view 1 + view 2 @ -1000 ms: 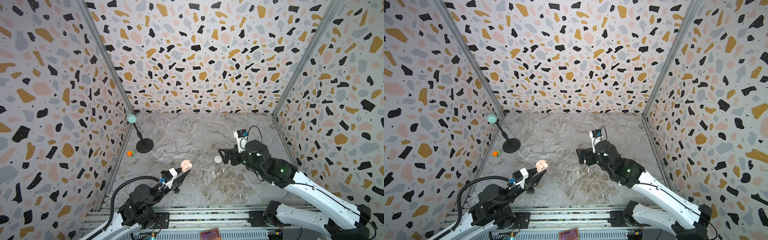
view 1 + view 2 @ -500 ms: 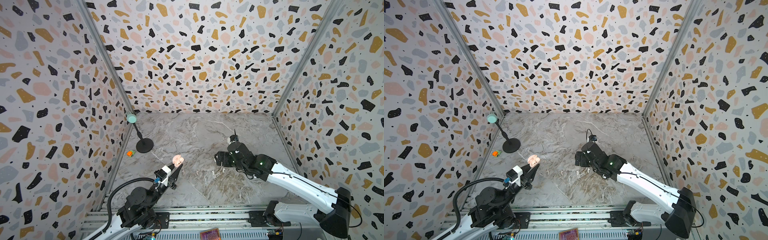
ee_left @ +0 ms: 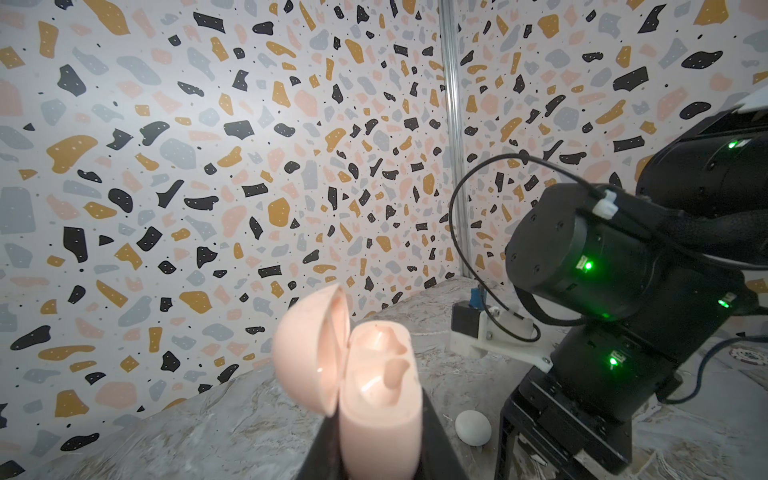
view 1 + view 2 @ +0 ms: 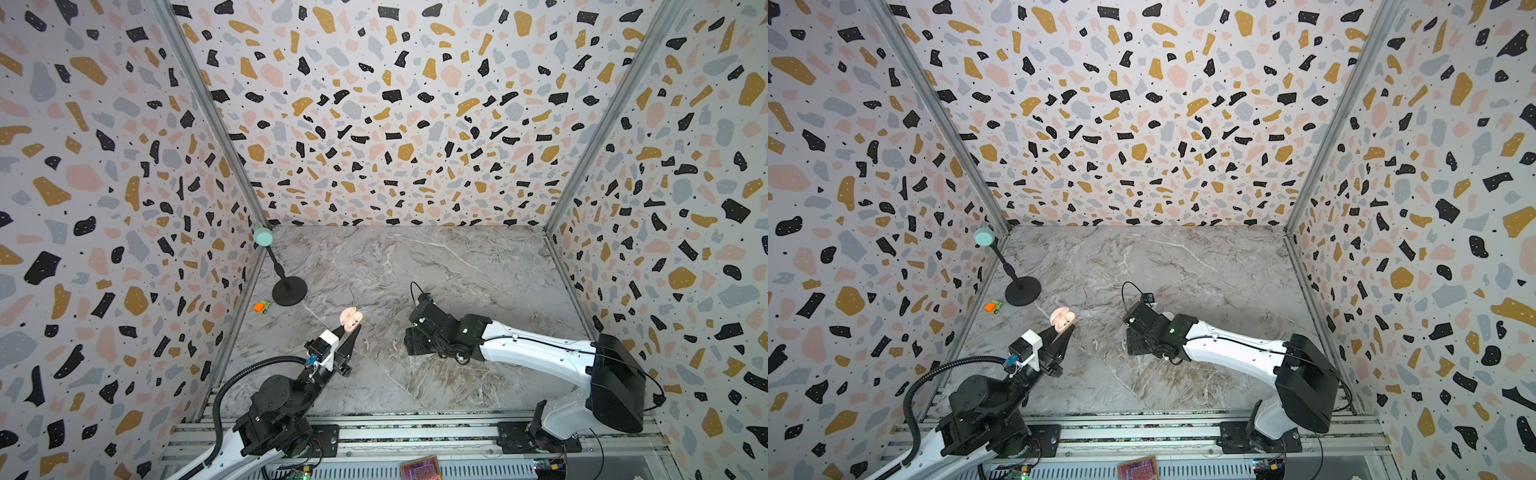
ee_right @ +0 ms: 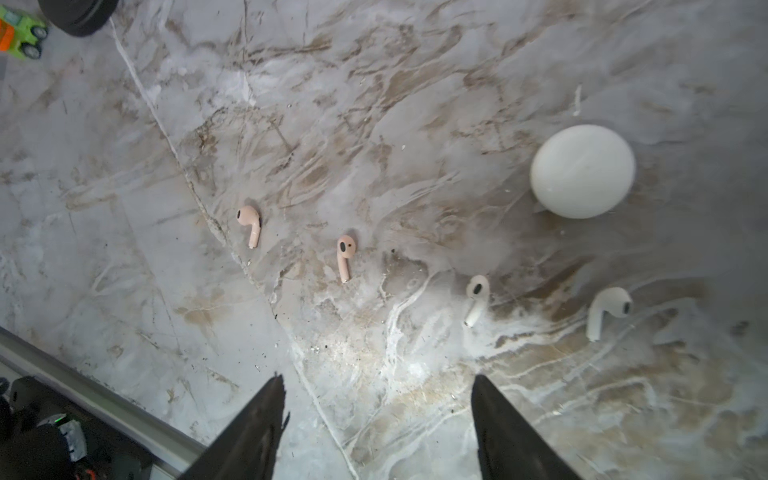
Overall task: Insert the wireless bluetooth earbuds into the charging case
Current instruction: 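Move the right gripper over the pink earbuds while the left raises the open case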
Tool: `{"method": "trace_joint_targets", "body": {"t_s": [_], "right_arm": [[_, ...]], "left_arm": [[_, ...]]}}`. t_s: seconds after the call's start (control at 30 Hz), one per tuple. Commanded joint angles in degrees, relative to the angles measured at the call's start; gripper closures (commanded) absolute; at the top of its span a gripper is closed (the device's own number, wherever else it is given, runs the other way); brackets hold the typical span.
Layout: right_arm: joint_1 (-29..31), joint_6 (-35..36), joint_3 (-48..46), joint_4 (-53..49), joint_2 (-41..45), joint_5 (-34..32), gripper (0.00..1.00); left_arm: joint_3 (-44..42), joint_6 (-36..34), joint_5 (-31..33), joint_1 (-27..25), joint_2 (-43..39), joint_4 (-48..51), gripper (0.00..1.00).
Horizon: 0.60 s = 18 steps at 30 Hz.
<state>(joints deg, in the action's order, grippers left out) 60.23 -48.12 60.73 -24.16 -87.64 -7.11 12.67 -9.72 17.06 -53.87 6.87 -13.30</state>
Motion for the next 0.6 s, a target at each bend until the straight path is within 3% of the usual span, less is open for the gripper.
{"method": "trace_joint_targets", "body": {"t_s": [0.0, 0.4, 0.57], "right_arm": [[0.3, 1.7, 3.2, 2.8, -3.2, 3.6, 0.33], [-1.9, 5.9, 8.0, 3.7, -14.1, 6.0, 0.56], [-3.3, 6.8, 8.3, 4.0, -16.2, 7.0, 0.58]], "left_arm": [[-0.4, -0.9, 1.3, -0.3, -1.0, -3.4, 1.0], [-0.4, -1.4, 1.2, -0.3, -1.2, -3.0, 1.0], [-0.5, -1.6, 0.8, -0.3, -1.2, -3.3, 1.0]]}}
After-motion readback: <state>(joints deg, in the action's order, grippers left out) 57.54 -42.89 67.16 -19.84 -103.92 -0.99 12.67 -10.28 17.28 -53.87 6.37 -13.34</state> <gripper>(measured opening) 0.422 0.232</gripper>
